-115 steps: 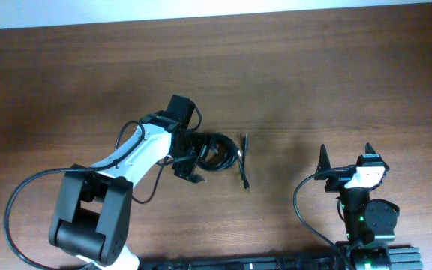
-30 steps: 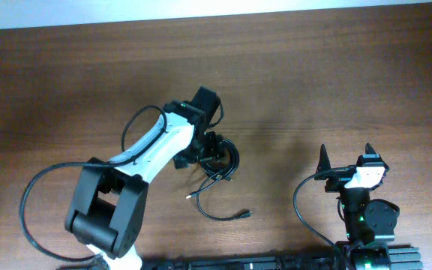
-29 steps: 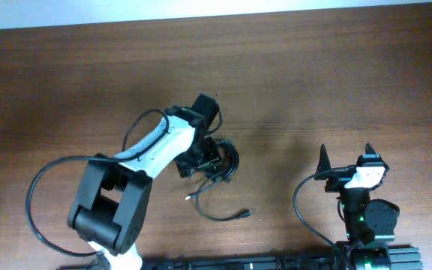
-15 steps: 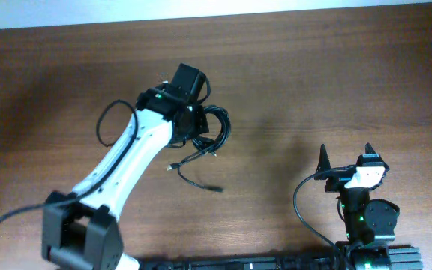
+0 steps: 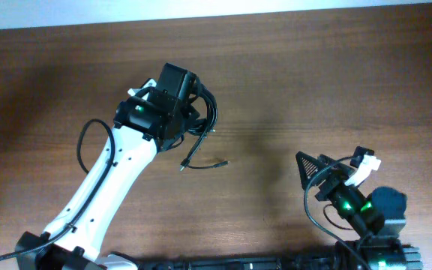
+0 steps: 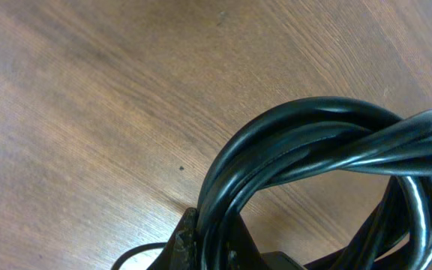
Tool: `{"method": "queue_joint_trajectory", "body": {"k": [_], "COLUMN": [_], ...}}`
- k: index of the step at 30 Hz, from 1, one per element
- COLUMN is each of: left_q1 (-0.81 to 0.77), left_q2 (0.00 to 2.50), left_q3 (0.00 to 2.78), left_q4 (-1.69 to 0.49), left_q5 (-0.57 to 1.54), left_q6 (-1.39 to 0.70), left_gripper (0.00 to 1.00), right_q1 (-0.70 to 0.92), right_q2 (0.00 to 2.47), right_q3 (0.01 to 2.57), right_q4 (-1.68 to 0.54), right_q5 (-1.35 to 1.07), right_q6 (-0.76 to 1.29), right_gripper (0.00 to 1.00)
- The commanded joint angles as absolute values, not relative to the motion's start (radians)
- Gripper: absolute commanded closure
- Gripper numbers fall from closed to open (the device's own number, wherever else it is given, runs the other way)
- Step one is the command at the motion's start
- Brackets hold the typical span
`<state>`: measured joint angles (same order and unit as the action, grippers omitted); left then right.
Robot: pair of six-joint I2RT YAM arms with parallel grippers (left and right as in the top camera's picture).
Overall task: Untangle cables
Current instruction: 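Bring the right gripper to the held coil and grasp a loop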
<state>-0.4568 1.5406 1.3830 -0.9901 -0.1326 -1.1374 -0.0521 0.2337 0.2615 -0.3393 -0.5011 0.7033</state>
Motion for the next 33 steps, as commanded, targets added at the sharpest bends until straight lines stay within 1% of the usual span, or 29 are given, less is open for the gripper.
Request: {"method": "queue_joint_trajectory", "body": {"k": [1,2,4,5,6,8,9,10,12,13,14,15,16,19,20,21,22,23,24,25,26,28,30,31,33], "left_q1": [-0.456,-0.456,-0.456,-0.456,-0.46,-0.483,-0.502,-0.514,-0.543,-0.563,-0.574,-0.575,-0.575,-0.574,-0.574,-0.574,-0.574,-0.574,-0.575,-0.575,-0.577,-0.635,-0.688,-0.734,-0.766], "left_q2": [1.522,1.522,1.522,1.522,1.522,1.522,1.522,1.522,1.522,1.522,1.522,1.522,1.522,1.522,1.522,1.522,1.522,1.522,1.522,1.522,1.522,1.522,1.522,1.522,1.522], "left_q3": [1.402,1.402,1.402,1.402,1.402,1.402,1.402,1.402,1.402,1.402,1.402,1.402,1.402,1.402,1.402,1.402,1.402,1.402,1.402,1.402,1.402,1.402,1.402,1.402,1.402], "left_q4": [-0.992,-0.993,-0.994,-0.998,-0.998,-0.997,-0.994,-0.998,-0.997,-0.997,-0.997,-0.997,-0.997,-0.997,-0.998,-0.997,-0.998,-0.997,-0.997,-0.996,-0.987,-0.894,-0.876,-0.875,-0.891], "left_q5": [-0.117,-0.109,-0.109,-0.094,-0.086,-0.087,-0.093,-0.094,-0.094,-0.095,-0.094,-0.094,-0.094,-0.094,-0.095,-0.118,-0.178,-0.214,-0.218,-0.213,-0.199,-0.095,-0.093,-0.093,-0.093], "left_q6": [-1.258,-1.258,-1.29,-1.344,-1.374,-1.428,-1.428,-1.428,-1.428,-1.428,-1.428,-1.428,-1.428,-1.428,-1.422,-1.35,-1.209,-1.036,-0.867,-0.792,-0.756,-0.58,-0.493,-0.449,-0.397], "left_gripper": [0.98,0.99,1.0,1.0,1.0,1.0,1.0,1.0,1.0,1.0,1.0,1.0,1.0,1.0,1.0,1.0,1.0,1.0,1.0,1.0,1.0,1.0,1.0,1.0,1.0], "right_q1": [-0.046,-0.046,-0.045,-0.039,-0.012,0.09,0.202,0.249,0.346,0.402,0.461,0.473,0.488,0.5,0.499,0.493,0.477,0.434,0.375,0.345,0.34,0.34,0.34,0.34,0.339], "right_q2": [0.568,0.703,0.854,0.94,1.011,1.121,1.197,1.225,1.266,1.276,1.278,1.278,1.278,1.278,1.278,1.278,1.275,1.268,1.267,1.267,1.267,1.267,1.267,1.268,1.268], "right_q3": [0.539,0.609,0.628,0.628,0.628,0.628,0.628,0.628,0.628,0.628,0.628,0.628,0.628,0.628,0.628,0.628,0.628,0.628,0.628,0.628,0.628,0.628,0.628,0.628,0.628], "right_q4": [-0.538,-0.505,-0.331,-0.206,-0.133,-0.072,0.055,0.123,0.202,0.231,0.225,0.225,0.226,0.22,0.221,0.222,0.233,0.274,0.35,0.388,0.405,0.425,0.424,0.405,0.347], "right_q5": [-0.653,-0.778,-0.818,-0.953,-1.025,-1.04,-1.032,-0.994,-0.843,-0.785,-0.689,-0.664,-0.63,-0.624,-0.624,-0.64,-0.706,-0.833,-0.94,-0.955,-0.95,-0.89,-0.797,-0.723,-0.598], "right_q6": [0.55,0.558,0.57,0.616,0.651,0.701,0.744,0.791,0.943,0.967,0.968,0.968,0.997,1.015,1.014,1.011,1.011,1.012,1.046,1.096,1.101,1.101,1.101,1.101,1.1], "right_gripper": [0.01,0.01,0.01,0.0,0.03,0.08,0.12,0.16,0.21,0.31,0.44,0.47,0.58,0.96,0.96,0.96,0.96,0.96,0.96,0.96,0.96,0.96,0.96,0.96,0.96]}}
